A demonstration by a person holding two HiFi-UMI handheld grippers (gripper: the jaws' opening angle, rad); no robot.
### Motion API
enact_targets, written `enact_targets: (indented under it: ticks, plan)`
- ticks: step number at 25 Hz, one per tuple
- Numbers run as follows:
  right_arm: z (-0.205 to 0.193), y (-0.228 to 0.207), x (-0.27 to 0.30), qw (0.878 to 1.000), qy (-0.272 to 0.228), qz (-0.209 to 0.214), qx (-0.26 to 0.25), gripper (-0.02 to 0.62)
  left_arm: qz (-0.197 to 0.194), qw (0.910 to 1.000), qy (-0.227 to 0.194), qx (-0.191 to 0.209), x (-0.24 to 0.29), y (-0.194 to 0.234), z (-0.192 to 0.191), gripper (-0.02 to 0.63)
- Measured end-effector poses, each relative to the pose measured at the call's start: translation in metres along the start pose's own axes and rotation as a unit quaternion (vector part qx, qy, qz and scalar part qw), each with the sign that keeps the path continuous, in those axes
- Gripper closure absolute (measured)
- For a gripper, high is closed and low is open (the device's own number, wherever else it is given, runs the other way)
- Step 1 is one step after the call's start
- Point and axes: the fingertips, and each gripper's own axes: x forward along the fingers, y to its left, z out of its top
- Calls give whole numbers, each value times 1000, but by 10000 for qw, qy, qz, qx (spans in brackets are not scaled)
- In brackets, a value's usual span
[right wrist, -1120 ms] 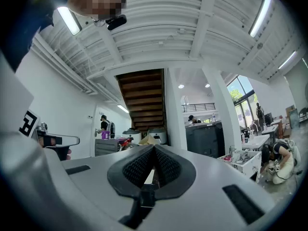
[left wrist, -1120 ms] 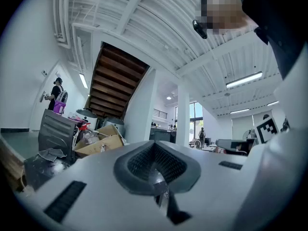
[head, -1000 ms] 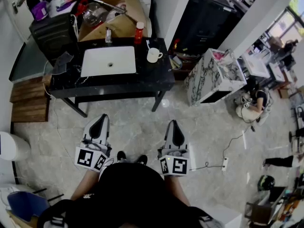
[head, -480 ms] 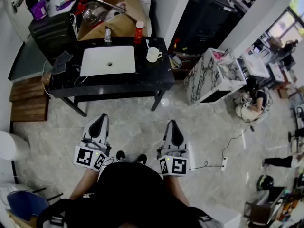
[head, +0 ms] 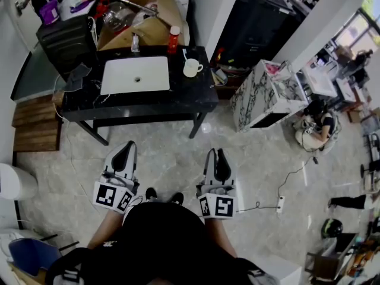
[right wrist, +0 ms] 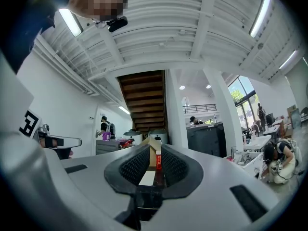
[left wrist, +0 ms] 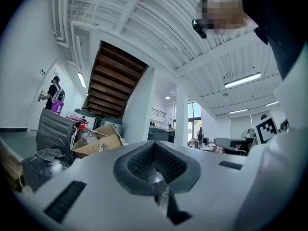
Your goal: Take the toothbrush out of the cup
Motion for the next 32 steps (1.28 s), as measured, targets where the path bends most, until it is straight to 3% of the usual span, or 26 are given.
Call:
enact_targets:
  ticks: [10,21,32]
  plan:
    - [-3,1,3,9999,97,40,-16,409,-42,10000,-15,-18,2,-4,2,602]
    - [-3,4,6,9999,84,95,-12,207,-39,10000,0,-39,-1,0,1,602]
    - [1,18,2,9999,102,-24,-20,186,-129,9999,69,-52,-9,14,5,602]
